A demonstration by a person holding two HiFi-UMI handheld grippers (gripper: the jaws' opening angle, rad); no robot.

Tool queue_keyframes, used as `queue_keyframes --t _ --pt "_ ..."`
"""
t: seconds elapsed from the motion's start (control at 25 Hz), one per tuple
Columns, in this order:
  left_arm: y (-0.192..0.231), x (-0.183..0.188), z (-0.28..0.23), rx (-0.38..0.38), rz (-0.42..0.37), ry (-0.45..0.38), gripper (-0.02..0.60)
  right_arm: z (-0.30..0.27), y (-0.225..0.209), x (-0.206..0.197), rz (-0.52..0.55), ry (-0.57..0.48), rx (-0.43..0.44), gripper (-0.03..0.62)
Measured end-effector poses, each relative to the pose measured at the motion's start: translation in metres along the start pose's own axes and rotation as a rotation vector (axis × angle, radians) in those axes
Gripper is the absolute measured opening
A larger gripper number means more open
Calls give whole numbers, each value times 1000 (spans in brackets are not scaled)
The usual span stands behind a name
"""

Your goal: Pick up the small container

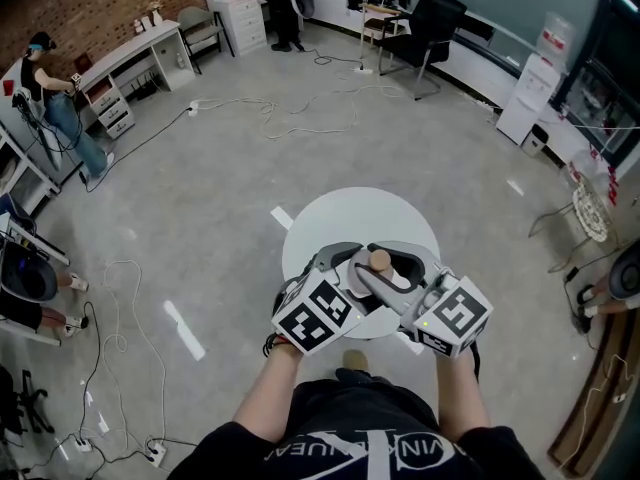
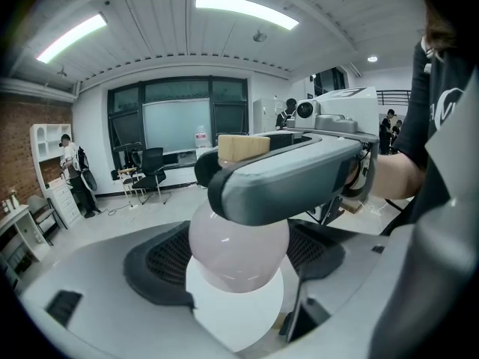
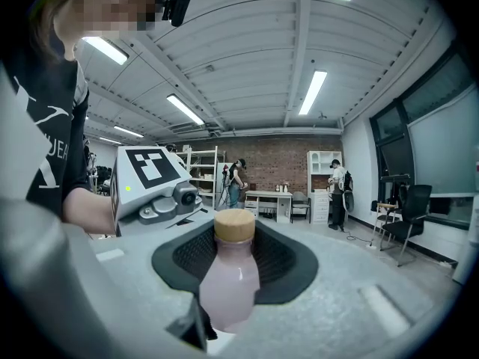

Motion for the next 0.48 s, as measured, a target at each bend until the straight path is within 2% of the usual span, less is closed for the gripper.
queue_keyframes --t 0.48 --pt "-4 7 -8 9 10 -6 354 8 -6 0 13 2 11 137"
Point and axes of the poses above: the fingertips, and each gripper's own axes: z backward along the fingers, y to its left, x out of its top, the point moved 7 cm from there along z, backward along the fingers, and after that the axes turned 3 degrees about z, right-handed, at the moved point
